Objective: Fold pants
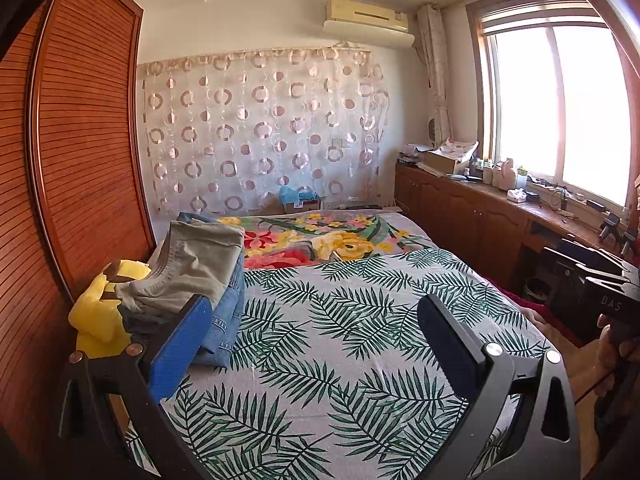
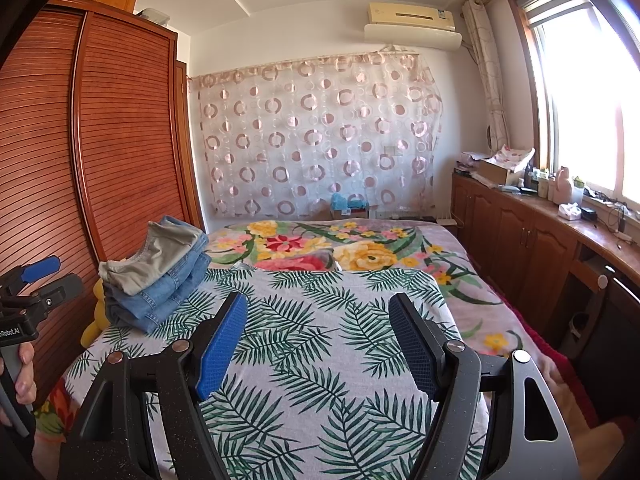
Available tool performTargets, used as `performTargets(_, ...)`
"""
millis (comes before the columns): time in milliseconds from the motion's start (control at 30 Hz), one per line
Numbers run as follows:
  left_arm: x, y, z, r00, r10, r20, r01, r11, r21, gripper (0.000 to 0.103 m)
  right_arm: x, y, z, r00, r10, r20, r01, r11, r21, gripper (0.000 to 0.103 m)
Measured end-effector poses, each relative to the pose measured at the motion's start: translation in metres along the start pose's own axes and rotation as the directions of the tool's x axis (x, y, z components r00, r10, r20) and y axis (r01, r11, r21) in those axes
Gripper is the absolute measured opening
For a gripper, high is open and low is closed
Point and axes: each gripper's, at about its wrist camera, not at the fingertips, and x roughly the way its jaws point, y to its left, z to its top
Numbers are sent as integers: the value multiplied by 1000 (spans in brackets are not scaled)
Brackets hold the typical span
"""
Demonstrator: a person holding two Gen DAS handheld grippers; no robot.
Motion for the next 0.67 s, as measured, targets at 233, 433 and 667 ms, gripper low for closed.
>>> performTargets(233,0,0,-1,1000,0,0,0,1000,0,102,-1,0,-1,1000,2,1,-2,1000,-2,75)
performTargets(433,0,0,-1,1000,0,1,0,1000,1,102,-1,0,-1,1000,2,0,-2,1000,-2,75)
performTargets(667,0,0,-2,1000,1,2,-1,1000,1,102,-1,0,-1,1000,3,2,-3,1000,-2,75)
